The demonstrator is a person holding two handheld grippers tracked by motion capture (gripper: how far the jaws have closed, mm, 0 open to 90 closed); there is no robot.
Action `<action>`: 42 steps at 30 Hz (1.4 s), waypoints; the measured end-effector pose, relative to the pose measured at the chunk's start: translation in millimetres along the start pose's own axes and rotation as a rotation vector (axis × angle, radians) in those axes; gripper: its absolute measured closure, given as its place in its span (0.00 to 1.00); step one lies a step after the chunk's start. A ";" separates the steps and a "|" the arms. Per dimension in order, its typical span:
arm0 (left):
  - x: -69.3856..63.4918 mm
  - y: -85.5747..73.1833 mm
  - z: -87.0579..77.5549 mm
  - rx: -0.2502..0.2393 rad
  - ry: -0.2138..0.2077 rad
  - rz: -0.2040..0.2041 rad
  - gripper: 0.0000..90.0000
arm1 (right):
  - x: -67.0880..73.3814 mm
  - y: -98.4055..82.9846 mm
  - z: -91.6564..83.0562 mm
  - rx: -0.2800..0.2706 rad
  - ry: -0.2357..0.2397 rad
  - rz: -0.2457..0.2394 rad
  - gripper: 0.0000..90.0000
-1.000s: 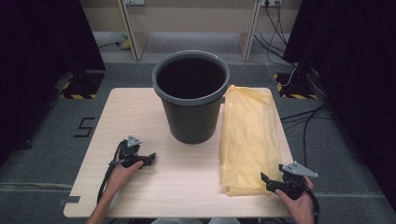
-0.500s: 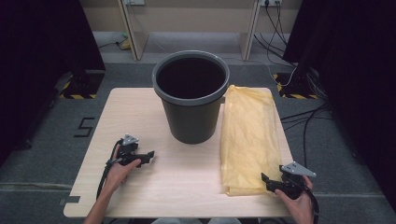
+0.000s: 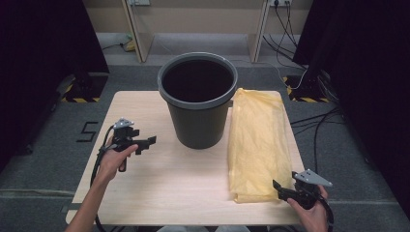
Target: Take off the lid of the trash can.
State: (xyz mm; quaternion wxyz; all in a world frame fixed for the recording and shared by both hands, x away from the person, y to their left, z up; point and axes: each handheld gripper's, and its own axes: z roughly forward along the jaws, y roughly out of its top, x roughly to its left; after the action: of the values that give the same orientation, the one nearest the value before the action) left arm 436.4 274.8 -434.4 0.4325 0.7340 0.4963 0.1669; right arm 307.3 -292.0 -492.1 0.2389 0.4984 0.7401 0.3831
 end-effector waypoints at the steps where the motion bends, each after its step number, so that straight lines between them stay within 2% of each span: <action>1: -0.7 7.9 -1.3 0.008 0.008 0.013 0.17 | 0.7 -0.5 -0.7 -0.002 -0.002 0.000 0.19; 5: 0.5 20.3 -5.3 0.010 0.003 0.009 0.17 | 0.5 -3.1 -3.0 0.004 -0.004 0.005 0.20; 9: 2.8 41.7 -13.2 -0.012 0.010 -0.005 0.17 | -0.2 -5.9 -2.8 0.011 -0.004 0.015 0.20; 12: 3.3 56.7 -18.9 -0.030 0.026 -0.001 0.17 | 0.8 -9.6 0.1 0.033 -0.006 0.014 0.20; 17: 1.0 85.6 -28.1 -0.048 0.022 0.011 0.17 | 2.2 -14.3 7.8 0.077 -0.013 0.003 0.20; 19: 0.2 97.3 -30.8 -0.049 0.011 0.006 0.17 | 2.4 -15.0 9.4 0.082 -0.010 0.004 0.20; 22: -0.6 115.7 -34.3 -0.055 -0.022 -0.022 0.17 | 2.3 -15.6 10.7 0.088 -0.008 0.003 0.20; 24: -2.1 125.9 -35.8 -0.056 -0.017 -0.019 0.17 | 2.0 -16.1 11.4 0.090 -0.007 0.004 0.20; 29: -6.8 147.1 -36.5 -0.046 -0.005 0.001 0.18 | 2.0 -16.3 12.0 0.094 -0.004 0.007 0.20; 37: -13.3 183.3 -37.2 -0.060 -0.004 -0.012 0.18 | 1.5 -16.9 13.3 0.097 0.003 0.011 0.20; 42: -22.3 201.9 -29.2 -0.052 0.029 0.003 0.17 | 1.3 -17.2 13.8 0.099 0.003 0.010 0.20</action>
State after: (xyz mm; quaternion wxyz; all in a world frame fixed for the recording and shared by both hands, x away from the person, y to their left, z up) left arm 524.6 242.0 -252.1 0.4441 0.7207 0.4969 0.1910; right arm 307.4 -289.8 -514.1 0.2108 0.5127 0.7561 0.3478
